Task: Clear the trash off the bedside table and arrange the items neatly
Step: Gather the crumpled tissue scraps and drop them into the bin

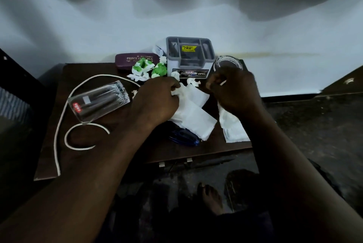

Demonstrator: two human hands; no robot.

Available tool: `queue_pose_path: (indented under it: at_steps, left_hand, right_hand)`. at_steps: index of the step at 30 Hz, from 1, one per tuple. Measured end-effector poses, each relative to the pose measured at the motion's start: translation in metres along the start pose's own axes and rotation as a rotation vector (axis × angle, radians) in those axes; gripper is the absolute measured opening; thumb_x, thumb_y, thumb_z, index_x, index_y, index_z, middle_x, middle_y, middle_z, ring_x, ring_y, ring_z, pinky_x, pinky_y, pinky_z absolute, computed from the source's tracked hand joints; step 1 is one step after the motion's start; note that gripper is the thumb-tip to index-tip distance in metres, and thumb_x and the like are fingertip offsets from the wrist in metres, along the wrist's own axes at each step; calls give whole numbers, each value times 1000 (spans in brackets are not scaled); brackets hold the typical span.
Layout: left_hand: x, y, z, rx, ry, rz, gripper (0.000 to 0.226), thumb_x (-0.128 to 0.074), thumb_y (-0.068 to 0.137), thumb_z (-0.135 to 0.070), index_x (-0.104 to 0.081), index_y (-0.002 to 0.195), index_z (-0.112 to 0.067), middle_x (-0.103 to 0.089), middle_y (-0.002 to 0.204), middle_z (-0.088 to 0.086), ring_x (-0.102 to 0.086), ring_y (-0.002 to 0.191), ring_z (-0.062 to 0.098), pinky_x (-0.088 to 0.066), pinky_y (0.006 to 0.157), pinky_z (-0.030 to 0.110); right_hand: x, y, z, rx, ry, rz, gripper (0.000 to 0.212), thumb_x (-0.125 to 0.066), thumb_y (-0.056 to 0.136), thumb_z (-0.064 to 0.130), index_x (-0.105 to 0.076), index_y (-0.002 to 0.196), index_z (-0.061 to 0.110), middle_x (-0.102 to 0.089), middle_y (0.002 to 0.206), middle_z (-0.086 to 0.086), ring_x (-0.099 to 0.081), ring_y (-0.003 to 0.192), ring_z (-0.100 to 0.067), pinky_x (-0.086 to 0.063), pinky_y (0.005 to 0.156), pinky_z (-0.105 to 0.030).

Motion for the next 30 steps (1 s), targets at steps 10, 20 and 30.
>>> queue_pose_path:
  at_steps: [10,20,30]
  left_hand:
    - [-11,8,0,-21,-22,-31,29,-73,86,-26,-74,115,-30,-73,116,-7,-66,105,14,-42,84,22]
    - [14,18,22,98,-87,-95,29,-73,82,-21,-77,110,-28,-76,112,-8,-69,102,14,-46,87,21]
    - [-15,9,13,2,48,278,59,-88,71,-25,-68,126,-32,-68,127,-5,-65,113,18,-50,97,30]
  right_hand:
    - [-6,-4,-48,-245,-290,136,53,-80,83,54,-73,120,17,-66,131,-13,-55,128,-39,-44,103,-52]
    - [14,5,-15,-155,180,-272,47,-81,80,27,-62,120,13,-58,124,-10,-62,106,-29,-38,81,-24]
    - [-13,-3,28,167,216,-125,48,-46,68,2,-80,95,21,-80,103,2,-72,97,-17,-54,80,-29]
Point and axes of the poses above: each hand's wrist, its own y-axis towards the middle knuckle, its own x-axis out of the back of the hand, z = x × y, the point moved 6 cm from there along y, towards the middle knuckle
